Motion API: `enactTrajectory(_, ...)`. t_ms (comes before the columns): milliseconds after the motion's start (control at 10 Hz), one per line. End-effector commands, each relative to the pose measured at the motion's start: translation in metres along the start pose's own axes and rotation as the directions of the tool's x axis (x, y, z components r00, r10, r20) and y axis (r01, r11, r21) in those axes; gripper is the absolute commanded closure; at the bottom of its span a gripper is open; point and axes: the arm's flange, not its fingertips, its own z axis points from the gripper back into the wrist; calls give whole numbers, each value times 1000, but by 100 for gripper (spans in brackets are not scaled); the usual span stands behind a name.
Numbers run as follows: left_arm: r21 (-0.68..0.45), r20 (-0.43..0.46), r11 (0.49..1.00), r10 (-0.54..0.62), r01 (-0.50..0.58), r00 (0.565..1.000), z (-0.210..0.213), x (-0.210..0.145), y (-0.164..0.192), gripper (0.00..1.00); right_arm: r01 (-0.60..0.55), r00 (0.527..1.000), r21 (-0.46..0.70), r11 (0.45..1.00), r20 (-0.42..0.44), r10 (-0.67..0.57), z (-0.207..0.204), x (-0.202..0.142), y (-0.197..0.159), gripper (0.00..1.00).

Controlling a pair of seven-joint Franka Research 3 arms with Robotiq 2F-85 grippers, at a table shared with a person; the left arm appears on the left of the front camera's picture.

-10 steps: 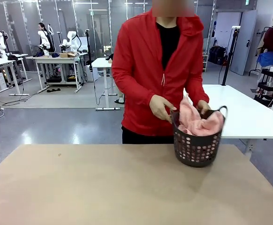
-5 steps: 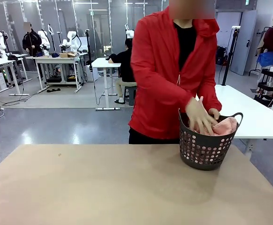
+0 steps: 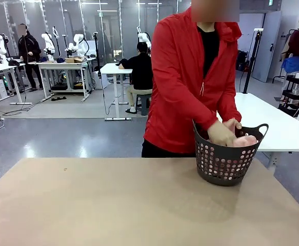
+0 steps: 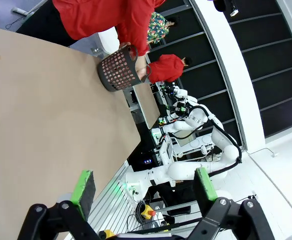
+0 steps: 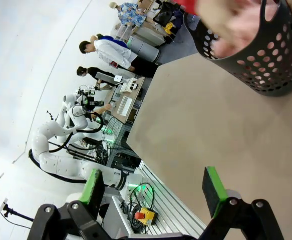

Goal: Fold the towel.
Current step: Grab the top end of the 100 cm Hotel Towel extended by the human.

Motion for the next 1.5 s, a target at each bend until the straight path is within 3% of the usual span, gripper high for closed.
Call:
enactTrajectory(0, -15, -6, 1000, -10, 10, 1000, 1, -1, -1, 0, -13, 1000, 12, 1000, 10, 12, 0, 2, 0, 0)
enactTrajectory(1400, -15, -6, 1000, -10, 10, 1000, 1, -1, -1, 0, -13, 1000, 12, 1000, 10, 12, 0, 2, 0, 0)
